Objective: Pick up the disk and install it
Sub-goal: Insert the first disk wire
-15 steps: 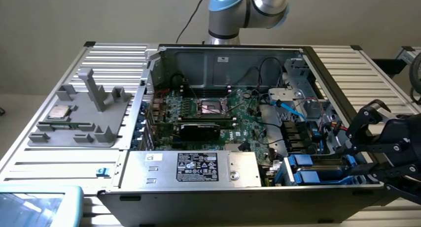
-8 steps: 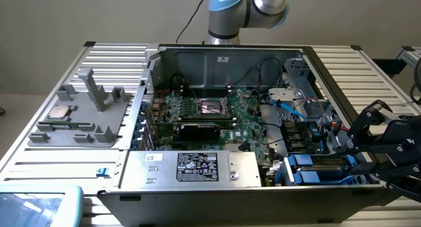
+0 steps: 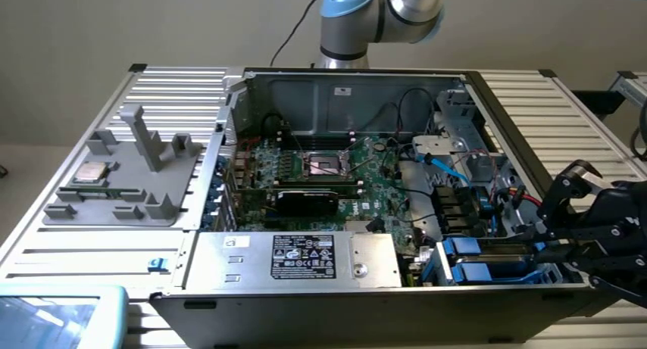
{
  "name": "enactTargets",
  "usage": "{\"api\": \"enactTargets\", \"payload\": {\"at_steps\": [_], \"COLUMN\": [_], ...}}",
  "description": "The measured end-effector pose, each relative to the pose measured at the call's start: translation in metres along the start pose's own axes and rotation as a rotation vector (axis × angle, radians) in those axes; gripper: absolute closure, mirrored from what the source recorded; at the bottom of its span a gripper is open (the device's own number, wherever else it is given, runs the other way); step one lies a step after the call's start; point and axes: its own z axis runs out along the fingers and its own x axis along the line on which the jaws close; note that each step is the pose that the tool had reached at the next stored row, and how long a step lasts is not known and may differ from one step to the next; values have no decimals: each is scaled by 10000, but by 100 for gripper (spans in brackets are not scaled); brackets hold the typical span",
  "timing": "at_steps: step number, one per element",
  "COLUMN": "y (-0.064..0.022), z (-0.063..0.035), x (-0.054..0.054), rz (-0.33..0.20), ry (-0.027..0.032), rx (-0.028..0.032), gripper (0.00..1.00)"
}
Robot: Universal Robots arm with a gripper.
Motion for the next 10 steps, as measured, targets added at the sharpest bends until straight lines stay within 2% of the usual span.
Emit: {"api": "enactTargets", "payload": {"at_steps": [2, 6, 7, 10], "y": [6, 14, 17, 18], "z": [8, 20, 21, 21], "x": [-10, -22, -25, -25], "rz": [-132, -421, -477, -496], "ry": [55, 309, 350, 364], "rx": [39, 22, 25, 32], "gripper": [71, 71, 71, 71]}}
